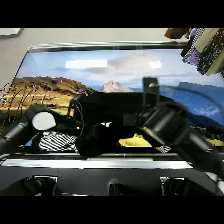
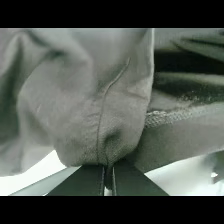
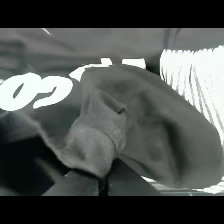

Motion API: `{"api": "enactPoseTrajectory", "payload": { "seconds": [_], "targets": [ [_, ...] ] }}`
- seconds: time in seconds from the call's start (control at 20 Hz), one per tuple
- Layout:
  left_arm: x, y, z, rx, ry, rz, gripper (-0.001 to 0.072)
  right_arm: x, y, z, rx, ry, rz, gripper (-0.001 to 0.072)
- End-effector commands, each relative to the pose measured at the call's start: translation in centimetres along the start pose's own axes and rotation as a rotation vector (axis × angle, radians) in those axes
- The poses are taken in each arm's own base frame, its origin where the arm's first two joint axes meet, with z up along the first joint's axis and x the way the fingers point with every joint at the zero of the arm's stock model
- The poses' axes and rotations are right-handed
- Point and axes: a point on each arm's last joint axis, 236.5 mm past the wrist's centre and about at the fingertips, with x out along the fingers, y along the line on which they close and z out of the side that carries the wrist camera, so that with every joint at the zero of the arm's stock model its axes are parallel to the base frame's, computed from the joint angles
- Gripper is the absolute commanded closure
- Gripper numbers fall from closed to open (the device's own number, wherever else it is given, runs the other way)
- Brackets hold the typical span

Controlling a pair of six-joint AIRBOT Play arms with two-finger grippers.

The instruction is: Fold the clothes and pants, and hang the long-sleeved shirts on hangers.

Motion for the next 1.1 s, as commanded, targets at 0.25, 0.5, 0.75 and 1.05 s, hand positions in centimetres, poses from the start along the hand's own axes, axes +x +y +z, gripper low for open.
{"api": "enactPoseTrajectory", "payload": {
  "seconds": [0.25, 0.5, 0.75, 1.05],
  "targets": [
    [-4.4, -0.2, 3.5, -0.077, -0.145, 0.073, 0.0681, -1.9, -1.8, -0.7, -0.034, 0.041, -0.05, 0.0683],
    [2.3, 4.1, 0.9, -0.214, -0.07, 0.105, 0.0681, 5.7, -1.6, -4.5, 0.109, 0.048, -0.049, 0.0684],
    [5.5, 5.1, 0.6, -0.26, -0.048, 0.095, 0.0666, 9.1, 0.8, -7.1, 0.205, 0.106, 0.026, 0.0683],
    [-0.4, 8.4, 4.3, -0.249, -0.165, 0.097, 0.0098, 9.2, 1.1, -7.1, 0.195, 0.11, 0.038, 0.0683]
  ]
}}
